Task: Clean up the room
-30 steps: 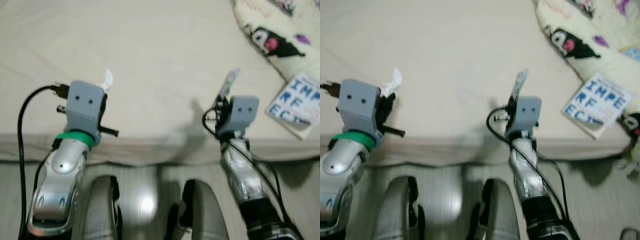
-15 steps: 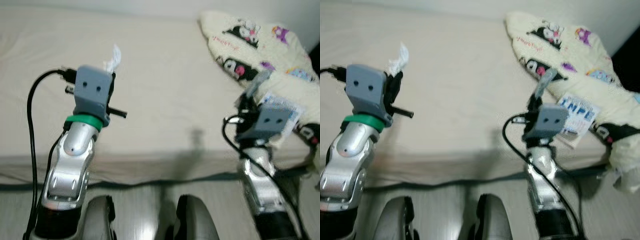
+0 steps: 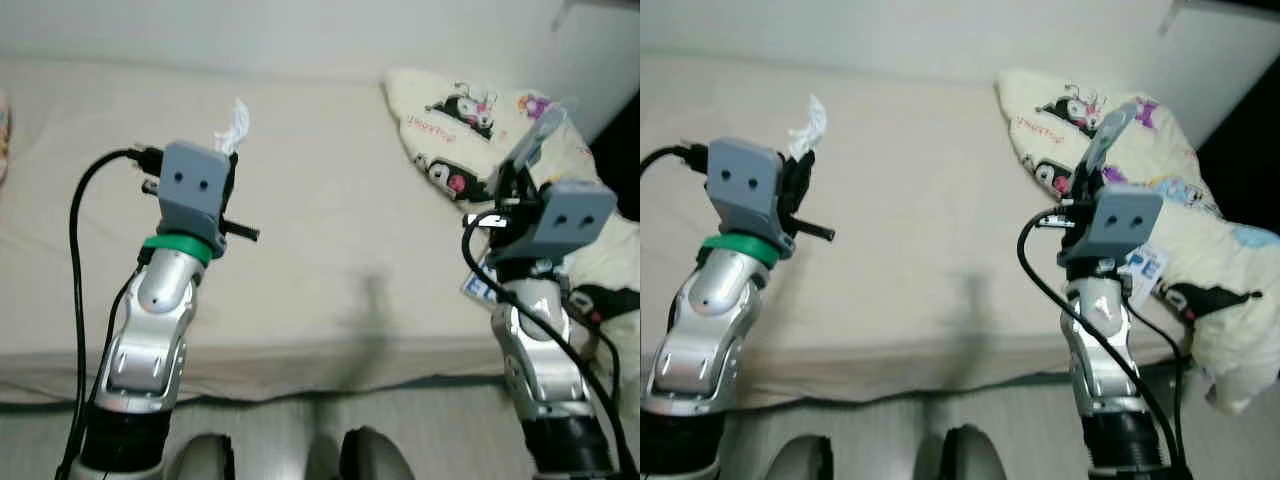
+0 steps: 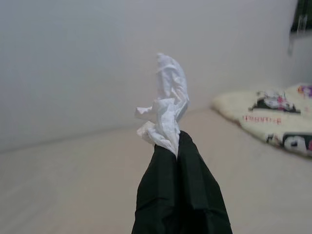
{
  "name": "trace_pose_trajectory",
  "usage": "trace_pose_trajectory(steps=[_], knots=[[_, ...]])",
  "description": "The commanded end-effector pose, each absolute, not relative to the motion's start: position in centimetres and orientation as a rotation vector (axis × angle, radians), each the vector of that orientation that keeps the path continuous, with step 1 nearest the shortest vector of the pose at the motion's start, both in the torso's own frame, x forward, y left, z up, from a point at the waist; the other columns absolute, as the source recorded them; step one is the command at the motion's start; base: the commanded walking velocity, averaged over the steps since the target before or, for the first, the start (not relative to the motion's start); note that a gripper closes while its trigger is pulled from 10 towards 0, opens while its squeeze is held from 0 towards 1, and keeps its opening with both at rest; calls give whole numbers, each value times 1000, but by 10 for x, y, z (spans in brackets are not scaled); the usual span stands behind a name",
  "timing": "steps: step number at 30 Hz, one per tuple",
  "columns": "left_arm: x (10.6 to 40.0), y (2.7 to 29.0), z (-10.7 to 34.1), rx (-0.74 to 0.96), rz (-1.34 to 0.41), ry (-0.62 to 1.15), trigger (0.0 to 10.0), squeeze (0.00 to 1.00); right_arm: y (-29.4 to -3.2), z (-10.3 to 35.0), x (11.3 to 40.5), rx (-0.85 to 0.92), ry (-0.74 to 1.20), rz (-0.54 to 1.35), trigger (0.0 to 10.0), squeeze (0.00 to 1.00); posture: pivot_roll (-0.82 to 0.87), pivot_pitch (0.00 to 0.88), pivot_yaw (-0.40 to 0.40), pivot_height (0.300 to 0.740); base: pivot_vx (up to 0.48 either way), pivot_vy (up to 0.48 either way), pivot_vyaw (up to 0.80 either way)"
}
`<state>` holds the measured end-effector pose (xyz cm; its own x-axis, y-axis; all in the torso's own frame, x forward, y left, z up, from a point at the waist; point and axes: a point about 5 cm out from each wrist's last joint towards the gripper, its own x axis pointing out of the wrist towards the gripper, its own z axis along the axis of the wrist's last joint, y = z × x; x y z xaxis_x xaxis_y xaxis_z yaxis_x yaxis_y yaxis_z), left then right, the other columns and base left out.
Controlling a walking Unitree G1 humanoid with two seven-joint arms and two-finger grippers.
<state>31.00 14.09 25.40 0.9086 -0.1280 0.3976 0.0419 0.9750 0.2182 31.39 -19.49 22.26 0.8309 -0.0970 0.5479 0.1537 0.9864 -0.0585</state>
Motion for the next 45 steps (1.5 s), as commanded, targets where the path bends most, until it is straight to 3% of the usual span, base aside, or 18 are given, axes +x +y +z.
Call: trace_pose_trajectory(steps=[1, 14, 22, 36, 45], knots=[[311, 138, 251, 190, -101, -420, 10000, 0, -200, 221, 311, -102, -564, -151, 10000, 0, 24, 6, -89, 680, 0, 0, 0], [317, 121, 245, 146, -118, -412, 10000, 0, -191, 204, 313, -93, -469, -162, 10000, 0, 19, 13, -87, 720, 0, 0, 0], [314, 121, 243, 163, -123, -417, 10000, 0, -176, 198, 314, -41, -443, -108, 10000, 0, 25, 21, -80, 720, -431, 0, 0], [313, 121, 242, 165, -127, -415, 10000, 0, -175, 200, 316, 23, -436, -96, 10000, 0, 36, 30, -70, 720, -468, 0, 0], [313, 121, 241, 177, -130, -411, 10000, 0, -177, 201, 316, 134, -429, -88, 10000, 0, 36, 30, -70, 720, -125, 0, 695]])
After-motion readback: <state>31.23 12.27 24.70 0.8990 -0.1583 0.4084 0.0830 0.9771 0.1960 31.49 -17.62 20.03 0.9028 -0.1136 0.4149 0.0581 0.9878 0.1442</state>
